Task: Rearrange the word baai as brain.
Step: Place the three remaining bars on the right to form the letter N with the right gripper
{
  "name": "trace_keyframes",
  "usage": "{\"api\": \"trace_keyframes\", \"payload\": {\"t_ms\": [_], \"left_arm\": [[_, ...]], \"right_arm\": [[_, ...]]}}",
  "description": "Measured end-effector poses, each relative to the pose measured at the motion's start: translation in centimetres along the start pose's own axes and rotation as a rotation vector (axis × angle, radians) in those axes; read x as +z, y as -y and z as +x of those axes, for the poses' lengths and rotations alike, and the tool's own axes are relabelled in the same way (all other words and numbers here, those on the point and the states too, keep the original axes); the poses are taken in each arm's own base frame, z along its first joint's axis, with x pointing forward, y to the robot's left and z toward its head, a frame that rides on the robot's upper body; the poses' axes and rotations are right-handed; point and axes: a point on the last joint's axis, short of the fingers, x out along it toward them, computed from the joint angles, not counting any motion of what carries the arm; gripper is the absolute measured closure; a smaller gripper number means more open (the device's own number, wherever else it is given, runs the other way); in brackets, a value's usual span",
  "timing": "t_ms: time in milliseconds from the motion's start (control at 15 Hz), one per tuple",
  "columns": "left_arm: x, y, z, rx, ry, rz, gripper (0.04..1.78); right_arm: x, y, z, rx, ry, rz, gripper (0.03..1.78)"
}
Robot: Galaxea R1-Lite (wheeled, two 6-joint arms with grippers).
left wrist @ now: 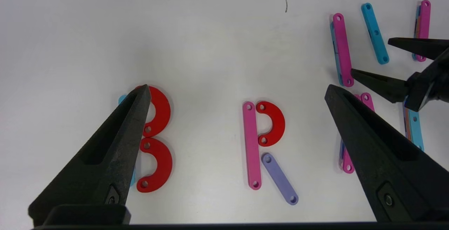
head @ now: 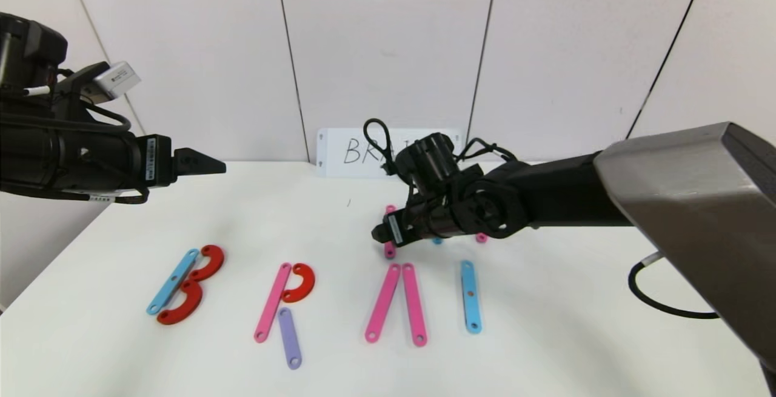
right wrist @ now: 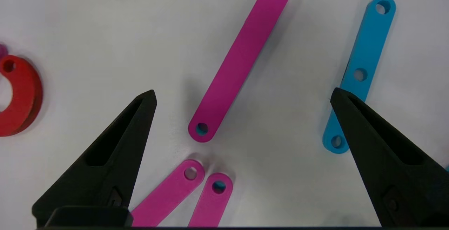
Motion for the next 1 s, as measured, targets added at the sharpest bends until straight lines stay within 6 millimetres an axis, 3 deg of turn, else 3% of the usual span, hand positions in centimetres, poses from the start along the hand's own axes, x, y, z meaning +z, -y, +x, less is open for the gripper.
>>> {"api": "trace_keyframes", "payload": {"t_ms": [267, 1000], "left_arm": [[0.0, 0.0, -0.1, 0.001, 0.002, 0.0, 0.09], [-0.1, 0.0, -0.1, -0.003, 0.001, 0.001, 0.09]], "right_arm": [[-0.1, -0.7, 2.1, -0.039, -0.034, -0.017, 0.07], [0.1, -1.3, 3.8, -0.047, -0.055, -0.026, 0.07]]}}
